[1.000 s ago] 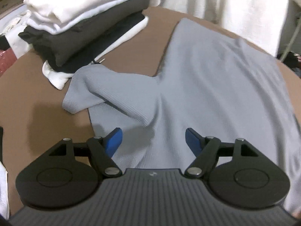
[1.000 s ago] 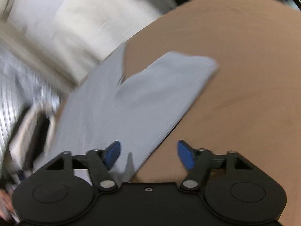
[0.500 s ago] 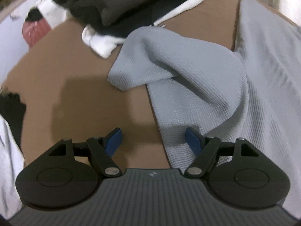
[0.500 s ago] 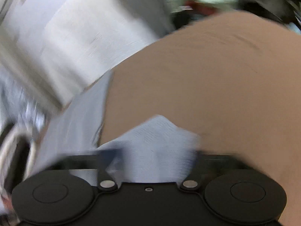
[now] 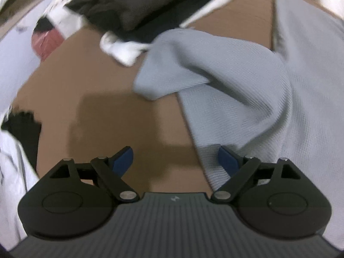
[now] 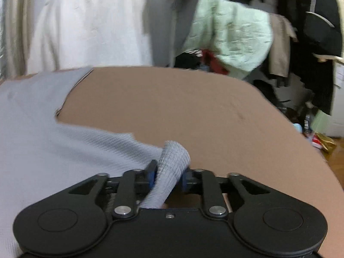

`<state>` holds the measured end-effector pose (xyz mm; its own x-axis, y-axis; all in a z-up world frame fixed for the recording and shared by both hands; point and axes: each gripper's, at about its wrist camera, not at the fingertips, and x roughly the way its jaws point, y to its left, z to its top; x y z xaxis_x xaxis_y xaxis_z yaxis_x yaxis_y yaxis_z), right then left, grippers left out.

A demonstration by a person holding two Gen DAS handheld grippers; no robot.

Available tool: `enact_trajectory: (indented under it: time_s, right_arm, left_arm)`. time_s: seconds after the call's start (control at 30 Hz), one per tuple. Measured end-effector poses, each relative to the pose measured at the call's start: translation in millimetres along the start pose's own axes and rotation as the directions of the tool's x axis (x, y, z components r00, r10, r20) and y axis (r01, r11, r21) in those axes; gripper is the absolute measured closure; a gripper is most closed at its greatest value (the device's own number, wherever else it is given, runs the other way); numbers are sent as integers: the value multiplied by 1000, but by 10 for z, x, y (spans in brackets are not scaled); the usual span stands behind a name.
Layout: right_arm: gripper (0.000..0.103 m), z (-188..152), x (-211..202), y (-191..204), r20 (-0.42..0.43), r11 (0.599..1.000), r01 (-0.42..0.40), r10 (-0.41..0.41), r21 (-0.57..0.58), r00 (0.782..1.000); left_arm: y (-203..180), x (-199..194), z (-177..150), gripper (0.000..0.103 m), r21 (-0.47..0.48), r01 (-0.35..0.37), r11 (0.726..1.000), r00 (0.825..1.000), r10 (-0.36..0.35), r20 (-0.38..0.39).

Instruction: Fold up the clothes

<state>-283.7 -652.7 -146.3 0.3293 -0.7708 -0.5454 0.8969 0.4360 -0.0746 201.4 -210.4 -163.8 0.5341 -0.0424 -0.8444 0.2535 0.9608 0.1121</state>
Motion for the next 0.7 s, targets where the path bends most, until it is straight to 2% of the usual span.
enact_trajectory:
  time_s: [0.07,0.13,0.23,0.27,0.33,0.37,0.4,0.43,0.47,0.53,0.57,0.63,0.7]
  right_arm:
    - [54,38,-62,-59,-2,997,72,-72,22,997]
    - [53,127,-163,-118,-24,995,79,-78,65,997]
    - [51,219,-377,-171,-29,987,-58,63,148,998]
    - [46,251,-446,-166,-30,979,-111,118,172,993]
    - [42,295,-566,-94,-44,954,-222,235,200,971]
    - [42,303,-611,-10,-63,939,-281,298,199,952]
    - [42,309,-632,97,-88,919,-344,365,191,927]
    - [42,306,-655,236,-117,894,-413,435,173,893]
    - [42,293,-689,407,-146,864,-480,500,151,854]
    - [42,264,-760,762,-205,788,-606,615,112,762]
    - [41,233,-820,945,-233,748,-657,659,97,715]
    - [42,197,-899,1353,-296,661,-748,729,66,618]
    - [42,158,-954,1738,-345,585,-810,769,40,538]
  left_arm:
    - [89,-26,40,16,-29,4,1000,1000,-4,0]
    - [225,-3,149,16,-54,11,998,1000,-10,17]
    - [375,87,276,16,-43,7,999,998,-4,59]
    - [426,118,319,16,-40,5,999,997,-2,73]
    - [526,178,403,15,-32,2,999,995,2,101]
    - [546,232,416,12,-20,30,999,995,-28,91]
    - [565,302,423,12,-29,79,996,995,-77,58]
    - [587,375,432,12,-48,131,990,991,-131,21]
    - [568,425,441,12,-61,149,987,989,-148,15]
    - [502,506,459,7,-84,160,984,987,-158,24]
    - [468,547,468,1,-95,165,982,986,-163,29]
    - [402,629,486,0,-117,176,977,984,-173,38]
    - [268,699,519,1,-48,152,987,987,-149,65]
